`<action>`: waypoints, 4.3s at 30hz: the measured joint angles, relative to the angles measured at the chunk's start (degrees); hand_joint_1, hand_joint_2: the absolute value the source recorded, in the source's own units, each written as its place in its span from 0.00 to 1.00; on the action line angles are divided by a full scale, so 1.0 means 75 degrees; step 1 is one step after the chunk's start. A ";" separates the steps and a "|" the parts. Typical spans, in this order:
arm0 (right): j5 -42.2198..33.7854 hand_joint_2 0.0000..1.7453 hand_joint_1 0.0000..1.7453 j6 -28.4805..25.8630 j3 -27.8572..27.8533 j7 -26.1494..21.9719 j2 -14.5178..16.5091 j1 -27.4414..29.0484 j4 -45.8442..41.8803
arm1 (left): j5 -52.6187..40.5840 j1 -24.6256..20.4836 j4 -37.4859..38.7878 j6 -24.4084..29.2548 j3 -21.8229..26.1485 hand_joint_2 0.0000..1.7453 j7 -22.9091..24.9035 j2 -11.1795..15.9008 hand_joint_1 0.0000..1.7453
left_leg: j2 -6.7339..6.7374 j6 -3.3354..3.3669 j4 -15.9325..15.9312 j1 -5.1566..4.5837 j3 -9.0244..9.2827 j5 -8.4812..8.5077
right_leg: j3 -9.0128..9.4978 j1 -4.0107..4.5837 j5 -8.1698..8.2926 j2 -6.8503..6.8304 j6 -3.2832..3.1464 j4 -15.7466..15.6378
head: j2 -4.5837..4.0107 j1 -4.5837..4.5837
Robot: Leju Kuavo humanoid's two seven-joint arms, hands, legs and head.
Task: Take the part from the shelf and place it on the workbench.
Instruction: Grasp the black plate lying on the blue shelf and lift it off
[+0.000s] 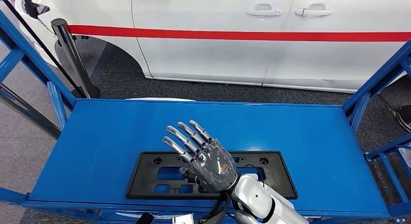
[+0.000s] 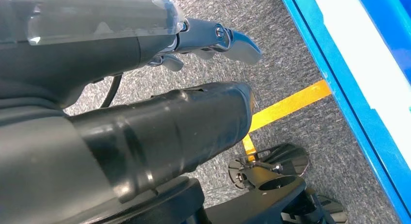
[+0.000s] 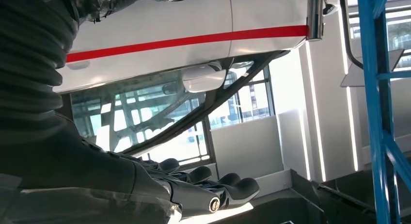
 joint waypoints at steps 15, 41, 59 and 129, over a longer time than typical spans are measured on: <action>-0.0805 1.00 0.00 0.0360 0.0193 -0.0141 -0.0079 0.0081 -0.0079 | 0.0066 0.0005 0.0000 0.0009 0.0015 0.00 -0.0016 0.0000 0.00 | 0.0000 0.0000 0.0000 0.0000 0.0000 0.0000 | -0.0001 0.0000 0.0000 0.0000 0.0000 0.0000 | 0.0000 0.0000; -0.2433 1.00 0.00 0.1188 0.0182 -0.0882 -0.0249 0.1104 -0.0084 | 0.0197 0.0051 0.0000 0.0070 0.0160 0.00 -0.0044 0.0009 0.00 | 0.0000 0.0000 -0.0001 0.0000 0.0000 -0.0002 | -0.0002 0.0000 -0.0004 0.0000 0.0000 0.0000 | 0.0000 0.0001; -0.2397 1.00 0.00 0.1816 0.0036 -0.0865 -0.0670 0.1385 -0.0069 | 0.0239 0.0077 0.0000 0.0076 0.0210 0.00 -0.0083 0.0026 0.00 | 0.0000 0.0000 0.0000 0.0000 0.0000 -0.0002 | -0.0002 0.0000 -0.0004 0.0000 0.0000 -0.0001 | 0.0000 -0.0002; 0.0733 1.00 0.00 0.0977 -0.1276 0.0831 -0.1943 0.2271 -0.0420 | 0.0309 0.0208 0.0000 0.0044 0.0449 0.00 -0.0271 0.0076 0.00 | 0.0000 -0.0001 0.0000 -0.0001 -0.0002 -0.0006 | -0.0002 -0.0001 -0.0005 0.0000 0.0001 -0.0001 | 0.0000 -0.0002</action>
